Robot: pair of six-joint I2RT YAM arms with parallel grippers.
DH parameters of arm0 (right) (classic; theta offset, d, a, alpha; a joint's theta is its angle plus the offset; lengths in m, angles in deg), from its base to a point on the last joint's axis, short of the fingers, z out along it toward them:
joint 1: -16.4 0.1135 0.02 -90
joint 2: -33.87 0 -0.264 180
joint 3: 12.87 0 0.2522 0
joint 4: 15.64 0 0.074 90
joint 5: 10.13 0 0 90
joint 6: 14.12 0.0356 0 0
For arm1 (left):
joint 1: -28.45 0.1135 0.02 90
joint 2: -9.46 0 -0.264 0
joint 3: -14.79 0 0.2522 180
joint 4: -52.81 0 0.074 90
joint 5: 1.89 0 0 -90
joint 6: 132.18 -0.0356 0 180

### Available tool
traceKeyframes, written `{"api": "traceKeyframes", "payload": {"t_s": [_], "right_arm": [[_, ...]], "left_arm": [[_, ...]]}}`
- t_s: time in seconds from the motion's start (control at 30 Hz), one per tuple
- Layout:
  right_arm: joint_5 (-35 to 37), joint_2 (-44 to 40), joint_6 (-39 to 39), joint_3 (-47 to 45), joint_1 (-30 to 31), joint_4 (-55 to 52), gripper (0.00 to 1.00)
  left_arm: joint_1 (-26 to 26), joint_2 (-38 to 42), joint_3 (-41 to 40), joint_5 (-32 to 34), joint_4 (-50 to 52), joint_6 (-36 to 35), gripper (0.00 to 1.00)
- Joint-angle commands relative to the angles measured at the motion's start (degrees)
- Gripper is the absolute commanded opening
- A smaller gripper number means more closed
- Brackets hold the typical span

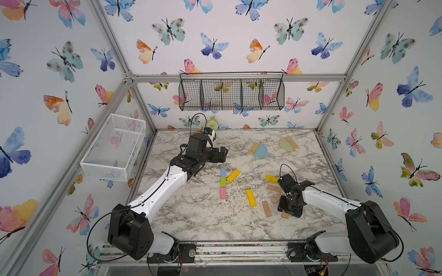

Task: Assemble the letter k with building blocks
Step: Pick up the building block from the center of the board.

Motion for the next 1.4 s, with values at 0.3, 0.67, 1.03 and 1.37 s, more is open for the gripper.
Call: {"api": "traceKeyframes", "payload": {"t_s": [0.3,0.67,1.03,1.37], "right_arm": [[3.9,1.9,-1.0,-3.3,-0.1,6.2,0.28],[2.0,-6.4,-3.4,6.6,-0.1,-5.2,0.02],[-6.7,0.8,-25.4,20.8,0.3,-1.9,0.02],[-5.8,11.5,-40.4,30.2,6.9,1.7,0.02]], "left_arm": [[0.5,-0.4,0.2,-1.1,-0.7,0.2,0.98],[1.2,0.4,0.0,3.0,0.6,0.2,0.99],[5.9,0.2,-1.3,1.4,0.4,4.9,0.99],[9.7,0.0,-2.2,2.0,0.4,7.6,0.99]]}}
